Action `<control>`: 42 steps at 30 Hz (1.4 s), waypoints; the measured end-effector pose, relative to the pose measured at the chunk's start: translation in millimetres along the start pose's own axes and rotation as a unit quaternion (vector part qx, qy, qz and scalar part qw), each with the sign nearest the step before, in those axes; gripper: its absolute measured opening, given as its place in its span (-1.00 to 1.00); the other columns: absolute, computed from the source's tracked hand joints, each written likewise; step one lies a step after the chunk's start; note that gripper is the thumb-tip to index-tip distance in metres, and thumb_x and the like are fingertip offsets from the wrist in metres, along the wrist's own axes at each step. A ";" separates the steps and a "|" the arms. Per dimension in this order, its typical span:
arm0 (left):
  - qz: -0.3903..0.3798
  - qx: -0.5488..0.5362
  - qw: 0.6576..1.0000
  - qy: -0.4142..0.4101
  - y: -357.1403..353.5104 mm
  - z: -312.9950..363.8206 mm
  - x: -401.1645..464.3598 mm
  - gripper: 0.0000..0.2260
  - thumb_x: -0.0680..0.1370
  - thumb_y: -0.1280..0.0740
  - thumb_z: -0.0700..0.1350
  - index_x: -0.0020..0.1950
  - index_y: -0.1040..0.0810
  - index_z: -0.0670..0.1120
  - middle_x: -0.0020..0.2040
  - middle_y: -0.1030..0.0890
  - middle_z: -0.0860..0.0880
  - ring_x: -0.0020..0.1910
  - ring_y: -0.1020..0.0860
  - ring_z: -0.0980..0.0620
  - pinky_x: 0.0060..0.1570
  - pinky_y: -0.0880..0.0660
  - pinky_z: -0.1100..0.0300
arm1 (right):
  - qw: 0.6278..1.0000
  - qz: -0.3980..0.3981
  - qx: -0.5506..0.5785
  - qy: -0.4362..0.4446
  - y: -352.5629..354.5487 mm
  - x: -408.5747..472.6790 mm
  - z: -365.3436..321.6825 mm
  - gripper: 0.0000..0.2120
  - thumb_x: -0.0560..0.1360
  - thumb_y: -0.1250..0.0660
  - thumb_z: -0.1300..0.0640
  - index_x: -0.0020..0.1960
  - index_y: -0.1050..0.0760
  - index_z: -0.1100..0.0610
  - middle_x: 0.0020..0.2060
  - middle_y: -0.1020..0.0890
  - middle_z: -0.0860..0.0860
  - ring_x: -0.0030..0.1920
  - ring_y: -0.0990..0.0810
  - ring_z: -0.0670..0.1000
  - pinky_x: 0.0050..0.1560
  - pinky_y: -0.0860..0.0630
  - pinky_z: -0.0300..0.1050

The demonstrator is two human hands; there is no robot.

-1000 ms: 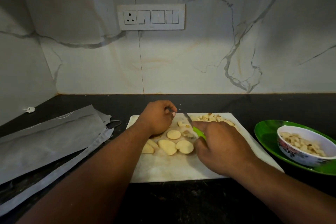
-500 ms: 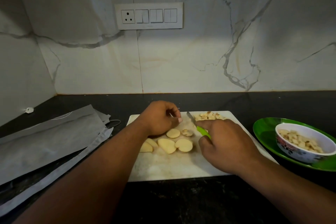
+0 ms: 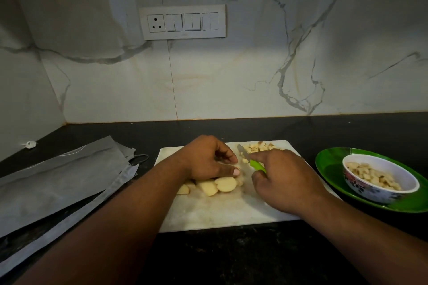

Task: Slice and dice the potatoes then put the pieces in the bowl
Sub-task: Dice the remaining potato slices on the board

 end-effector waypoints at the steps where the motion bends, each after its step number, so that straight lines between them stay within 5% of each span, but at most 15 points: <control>1: 0.005 0.011 1.000 0.002 0.0 2.9 0.0 -0.78 0.47 -0.59 0.08 0.08 -0.76 0.09 -0.01 -0.72 0.18 0.02 -0.64 0.23 0.14 -0.59 0.19 | 1.000 0.002 0.001 -0.001 0.2 1.3 1.3 -0.52 0.49 -0.26 0.00 0.41 -0.46 -0.16 -0.06 -0.68 -0.12 -0.34 -0.45 -0.20 -0.34 -0.32 -0.32; 3: 0.008 0.044 0.999 0.001 0.7 9.8 1.0 -0.79 0.46 -0.59 0.09 0.06 -0.76 0.08 -0.03 -0.72 0.17 -0.01 -0.65 0.20 0.15 -0.62 0.10 | 1.000 -0.003 0.004 -0.009 1.6 3.4 3.7 -0.53 0.49 -0.27 0.01 0.40 -0.47 -0.16 0.02 -0.69 -0.10 -0.35 -0.45 -0.20 -0.36 -0.29 -0.37; 7: -0.004 0.088 0.996 0.000 -0.6 20.3 4.2 -0.76 0.50 -0.56 0.07 0.13 -0.74 0.05 0.04 -0.71 0.15 0.04 -0.63 0.18 0.17 -0.59 0.12 | 0.999 -0.022 0.028 -0.016 3.0 3.5 4.4 -0.54 0.49 -0.28 0.03 0.39 -0.48 -0.18 -0.29 -0.63 -0.13 -0.41 -0.52 -0.17 -0.40 -0.38 -0.35; 14: 0.095 -0.072 0.993 0.010 13.4 5.7 -0.9 -0.84 0.42 -0.64 -0.06 -0.19 -0.67 0.04 -0.18 -0.69 0.08 -0.14 -0.64 0.15 -0.06 -0.58 0.20 | 0.999 -0.009 0.032 -0.011 9.5 2.3 3.3 -0.56 0.51 -0.26 0.03 0.38 -0.50 -0.16 -0.44 -0.46 -0.17 -0.49 -0.45 -0.17 -0.45 -0.27 -0.36; 17: 0.210 -0.147 0.966 0.041 33.8 -7.3 -6.2 -0.85 0.41 -0.64 -0.08 -0.19 -0.68 -0.01 -0.24 -0.70 0.02 -0.24 -0.65 0.06 -0.18 -0.62 0.21 | 1.000 0.008 0.021 0.019 9.9 -4.7 -8.2 -0.51 0.51 -0.22 -0.02 0.44 -0.41 -0.19 -0.32 -0.55 -0.16 -0.35 -0.45 -0.18 -0.33 -0.36 -0.36; 21: 0.293 -0.068 0.948 0.107 47.0 -25.3 -8.3 -0.84 0.46 -0.62 -0.02 -0.21 -0.67 0.04 -0.31 -0.66 0.07 -0.30 -0.62 0.12 -0.20 -0.64 0.14 | 0.997 -0.008 0.016 0.070 -0.2 -18.6 -32.1 -0.51 0.52 -0.19 -0.07 0.45 -0.37 -0.17 -0.04 -0.67 -0.09 -0.16 -0.58 -0.11 -0.10 -0.60 -0.13; 26: 0.249 0.022 0.963 0.101 43.5 -22.1 -2.3 -0.84 0.52 -0.55 -0.05 -0.23 -0.66 0.05 -0.28 -0.65 0.14 -0.25 -0.62 0.16 -0.11 -0.66 0.11 | 0.996 -0.037 -0.020 0.080 -10.1 -22.2 -35.6 -0.46 0.51 -0.19 -0.05 0.50 -0.29 -0.15 0.03 -0.64 -0.07 -0.04 -0.59 -0.05 -0.06 -0.59 -0.13; 31: 0.116 0.057 0.988 0.079 20.9 -7.7 4.0 -0.89 0.49 -0.58 0.02 -0.17 -0.69 0.09 -0.15 -0.68 0.16 -0.12 -0.63 0.18 -0.02 -0.63 0.20 | 0.997 -0.046 -0.048 0.029 -4.1 -11.8 -11.5 -0.40 0.50 -0.21 -0.02 0.54 -0.24 -0.13 0.18 -0.61 -0.06 0.12 -0.57 -0.01 0.04 -0.55 -0.15; 38: 0.079 0.008 0.994 0.079 20.9 -20.8 2.8 -0.86 0.55 -0.52 -0.05 0.09 -0.73 0.11 0.07 -0.67 0.18 0.04 -0.59 0.20 0.11 -0.51 0.22 | 0.998 -0.009 -0.040 0.037 5.0 -11.7 -16.7 -0.43 0.51 -0.22 -0.02 0.52 -0.29 -0.10 0.12 -0.63 -0.07 0.02 -0.57 -0.06 -0.05 -0.55 -0.18; 42: 0.055 0.003 0.995 0.088 13.2 -25.4 7.9 -0.91 0.53 -0.54 -0.02 0.02 -0.77 0.10 -0.04 -0.71 0.19 0.00 -0.62 0.18 0.17 -0.60 0.11 | 0.998 0.002 -0.034 0.051 6.3 -10.6 -18.6 -0.46 0.51 -0.24 -0.03 0.49 -0.35 -0.14 0.07 -0.64 -0.09 -0.14 -0.49 -0.13 -0.14 -0.51 -0.22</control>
Point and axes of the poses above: each hand's wrist, its own x-axis towards the middle knuckle, its own y-axis out of the back of the hand, z = x × y, the point moved 8 cm from there along x, towards the middle knuckle
